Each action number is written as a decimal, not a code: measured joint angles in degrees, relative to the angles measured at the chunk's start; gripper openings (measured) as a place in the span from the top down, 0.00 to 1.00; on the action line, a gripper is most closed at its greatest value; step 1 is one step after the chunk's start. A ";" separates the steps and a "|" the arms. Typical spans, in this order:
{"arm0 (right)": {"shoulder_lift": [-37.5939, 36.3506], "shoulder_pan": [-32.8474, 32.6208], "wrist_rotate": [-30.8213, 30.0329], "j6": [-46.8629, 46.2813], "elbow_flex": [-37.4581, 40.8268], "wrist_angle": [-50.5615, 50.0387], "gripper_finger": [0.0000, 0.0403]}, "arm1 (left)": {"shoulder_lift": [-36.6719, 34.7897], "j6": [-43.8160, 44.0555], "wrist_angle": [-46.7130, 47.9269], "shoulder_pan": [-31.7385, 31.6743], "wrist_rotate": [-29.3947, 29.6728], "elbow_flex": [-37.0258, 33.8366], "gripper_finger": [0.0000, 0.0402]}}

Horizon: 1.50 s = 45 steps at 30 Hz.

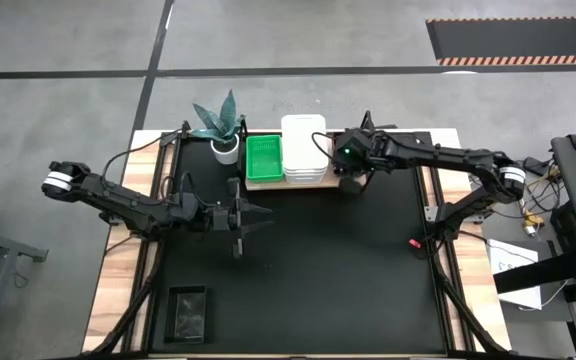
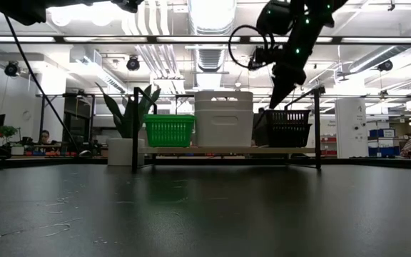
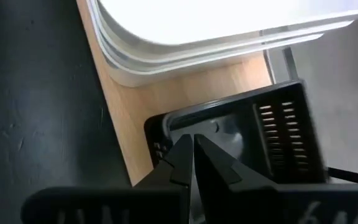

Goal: Stack baskets on shelf by color
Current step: Stack the right black bin into the black bin on the shelf, then stack the black bin into the black bins on the shelf

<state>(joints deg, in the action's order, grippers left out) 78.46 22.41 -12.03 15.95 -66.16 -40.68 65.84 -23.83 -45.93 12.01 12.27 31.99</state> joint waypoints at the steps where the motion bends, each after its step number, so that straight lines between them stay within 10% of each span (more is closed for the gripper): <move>1: 0.00 0.00 0.00 -0.35 1.00 1.10 0.98 | 0.00 0.04 0.05 0.00 0.00 0.00 0.75; 17: -1.30 -2.08 -0.11 -4.47 1.42 6.58 0.98 | 0.00 3.92 0.07 0.04 -0.02 0.00 0.75; 34: -11.86 -31.18 -7.56 -5.61 19.10 36.60 0.98 | 9.97 35.89 2.56 9.32 -0.05 0.17 0.75; 45: -12.37 -38.22 -7.95 -0.15 23.33 44.37 0.98 | 12.51 68.44 37.80 18.20 4.51 14.50 0.75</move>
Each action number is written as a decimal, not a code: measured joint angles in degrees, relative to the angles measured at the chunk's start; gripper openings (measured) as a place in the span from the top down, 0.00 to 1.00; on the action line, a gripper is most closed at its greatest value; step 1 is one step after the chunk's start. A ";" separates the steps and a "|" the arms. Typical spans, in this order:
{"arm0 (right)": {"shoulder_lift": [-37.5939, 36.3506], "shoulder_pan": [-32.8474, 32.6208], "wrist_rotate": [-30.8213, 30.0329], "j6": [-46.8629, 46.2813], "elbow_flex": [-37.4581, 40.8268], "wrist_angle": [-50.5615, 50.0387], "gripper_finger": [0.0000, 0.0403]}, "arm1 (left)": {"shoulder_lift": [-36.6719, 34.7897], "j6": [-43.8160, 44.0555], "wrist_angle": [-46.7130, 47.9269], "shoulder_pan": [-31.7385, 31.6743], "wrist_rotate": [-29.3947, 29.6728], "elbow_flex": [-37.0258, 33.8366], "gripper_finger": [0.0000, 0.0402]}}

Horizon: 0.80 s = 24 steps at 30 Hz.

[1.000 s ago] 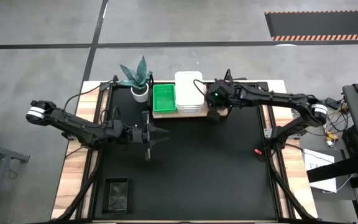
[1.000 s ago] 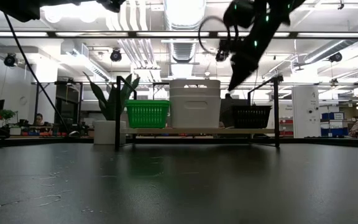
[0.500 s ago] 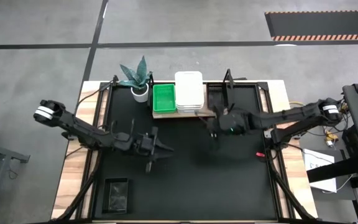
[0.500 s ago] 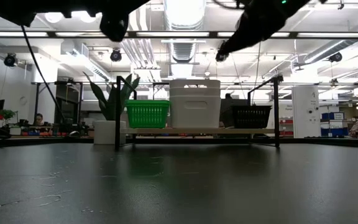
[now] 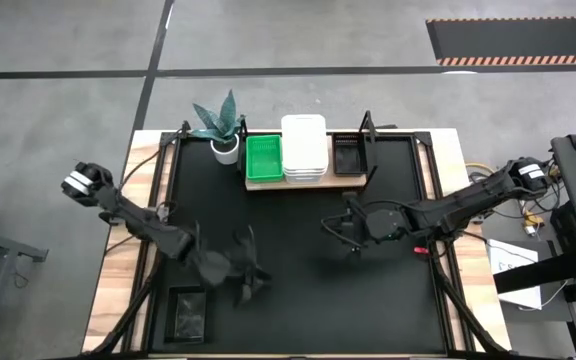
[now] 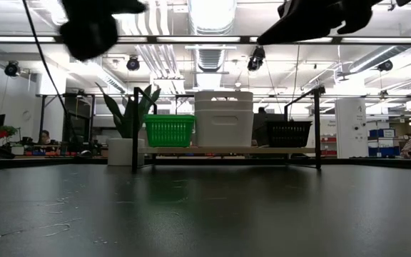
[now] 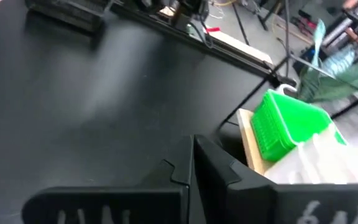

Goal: Stack baskets on shelf by color
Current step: Stack the black bin into the black bins on the shelf

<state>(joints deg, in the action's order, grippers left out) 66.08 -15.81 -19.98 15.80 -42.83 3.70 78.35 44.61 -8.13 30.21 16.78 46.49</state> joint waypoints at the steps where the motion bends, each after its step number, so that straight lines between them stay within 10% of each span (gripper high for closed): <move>1: 0.00 -0.23 0.23 0.56 0.00 0.03 0.98 | 1.18 2.38 3.91 1.33 0.08 2.05 0.75; 14: 0.44 -0.36 0.85 0.96 2.29 0.98 0.98 | 18.59 22.27 53.72 18.07 -7.49 33.28 0.75; 24: 0.00 -0.31 0.89 1.81 2.16 2.17 0.98 | 19.20 35.27 65.79 25.66 -15.70 36.56 0.75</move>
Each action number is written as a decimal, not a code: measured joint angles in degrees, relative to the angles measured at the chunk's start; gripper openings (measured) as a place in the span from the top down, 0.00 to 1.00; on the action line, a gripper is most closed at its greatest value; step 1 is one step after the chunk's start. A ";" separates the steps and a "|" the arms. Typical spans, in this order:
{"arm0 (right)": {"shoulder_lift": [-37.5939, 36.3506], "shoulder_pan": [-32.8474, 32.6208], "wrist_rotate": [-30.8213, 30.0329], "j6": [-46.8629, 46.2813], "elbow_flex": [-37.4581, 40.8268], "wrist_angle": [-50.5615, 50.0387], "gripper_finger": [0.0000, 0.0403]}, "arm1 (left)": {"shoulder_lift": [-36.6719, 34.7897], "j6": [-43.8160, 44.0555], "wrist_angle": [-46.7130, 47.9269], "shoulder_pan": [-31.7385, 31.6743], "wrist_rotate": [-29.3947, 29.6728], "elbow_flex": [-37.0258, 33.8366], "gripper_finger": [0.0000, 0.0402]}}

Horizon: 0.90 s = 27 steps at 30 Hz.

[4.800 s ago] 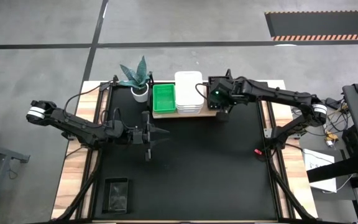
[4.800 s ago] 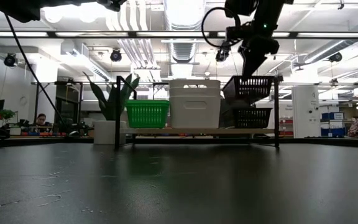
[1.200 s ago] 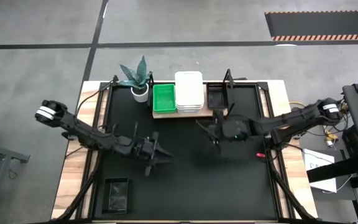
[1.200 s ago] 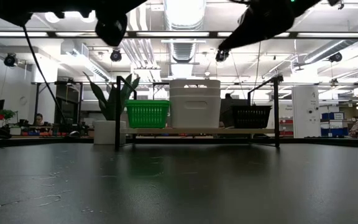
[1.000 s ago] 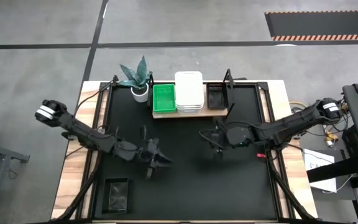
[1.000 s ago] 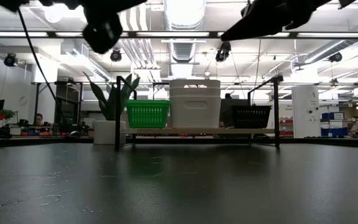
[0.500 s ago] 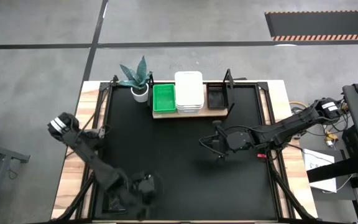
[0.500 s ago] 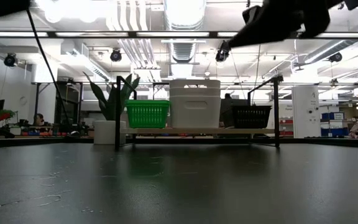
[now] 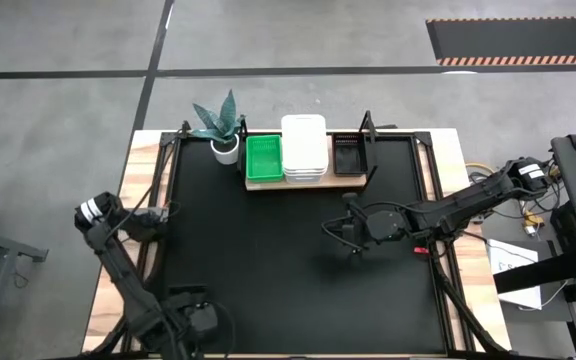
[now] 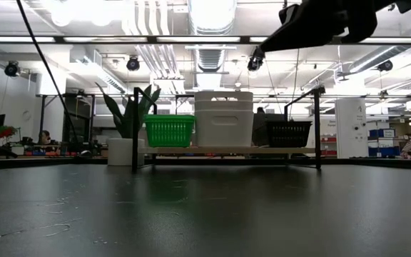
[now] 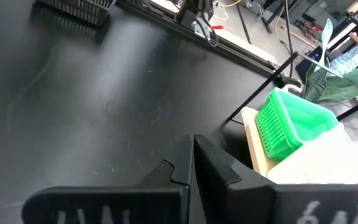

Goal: Stack baskets on shelf by color
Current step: Stack the black bin into the black bins on the shelf

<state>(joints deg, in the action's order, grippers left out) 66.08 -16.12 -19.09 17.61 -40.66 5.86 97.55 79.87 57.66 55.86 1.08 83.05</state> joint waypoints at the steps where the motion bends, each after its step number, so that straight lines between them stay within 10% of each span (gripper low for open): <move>1: 0.02 0.00 0.00 0.00 0.03 -0.03 0.98 | 0.33 0.73 0.05 0.81 0.00 -0.03 0.75; 14: 0.04 0.00 0.04 -0.03 0.26 -1.46 0.98 | 3.52 0.36 0.38 7.53 -1.53 -1.12 0.74; 27: 0.02 0.00 0.04 -0.03 0.28 -1.30 0.98 | 3.52 -9.09 -3.92 7.53 -3.37 -8.05 0.52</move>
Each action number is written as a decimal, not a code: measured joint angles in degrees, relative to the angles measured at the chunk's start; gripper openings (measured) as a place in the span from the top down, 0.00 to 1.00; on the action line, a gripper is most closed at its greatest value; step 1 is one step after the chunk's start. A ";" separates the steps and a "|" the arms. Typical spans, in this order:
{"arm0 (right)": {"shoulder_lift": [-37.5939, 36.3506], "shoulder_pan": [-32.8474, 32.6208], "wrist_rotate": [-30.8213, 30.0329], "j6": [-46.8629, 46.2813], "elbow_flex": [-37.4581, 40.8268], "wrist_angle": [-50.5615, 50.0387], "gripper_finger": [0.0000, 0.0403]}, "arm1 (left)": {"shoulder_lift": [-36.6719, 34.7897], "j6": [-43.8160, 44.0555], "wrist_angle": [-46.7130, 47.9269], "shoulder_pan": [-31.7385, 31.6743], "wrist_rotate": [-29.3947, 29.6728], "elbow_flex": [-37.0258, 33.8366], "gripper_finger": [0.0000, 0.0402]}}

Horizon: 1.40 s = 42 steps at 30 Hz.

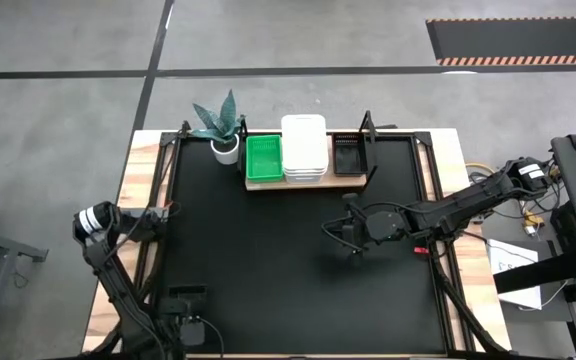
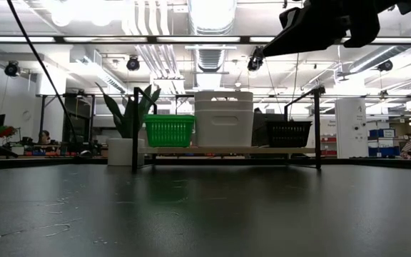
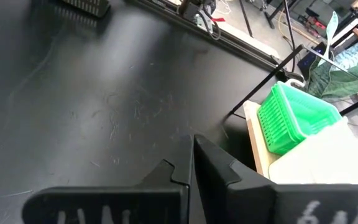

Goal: Stack baskets on shelf by color
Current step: Stack the black bin into the black bins on the shelf

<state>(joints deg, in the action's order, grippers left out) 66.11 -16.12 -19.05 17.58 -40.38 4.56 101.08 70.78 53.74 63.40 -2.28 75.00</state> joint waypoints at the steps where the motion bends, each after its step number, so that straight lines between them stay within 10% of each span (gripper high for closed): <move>1: 0.00 0.00 0.02 0.00 0.00 0.00 0.98 | 0.00 -0.49 -1.10 0.00 0.02 -0.78 0.52; 9: 0.00 0.00 0.02 0.00 0.00 -0.28 0.98 | 0.07 -1.10 -8.36 0.00 0.04 -7.50 0.56; 17: -3.22 -0.73 0.03 -3.12 0.00 -6.05 0.98 | -0.01 -3.51 -8.20 -4.12 6.15 -7.36 0.97; 30: -5.68 -2.49 -0.01 -12.57 0.07 -14.96 0.98 | -0.04 -48.42 -15.21 -32.03 14.78 -6.96 1.00; 42: -4.94 -9.17 -0.52 -25.44 1.19 -17.02 0.98 | 0.00 -60.81 -29.67 -41.47 14.60 -7.73 1.00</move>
<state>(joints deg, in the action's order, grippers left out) 61.17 -25.29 -19.57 -7.85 -39.19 -12.46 101.08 9.97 24.07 21.92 12.32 67.27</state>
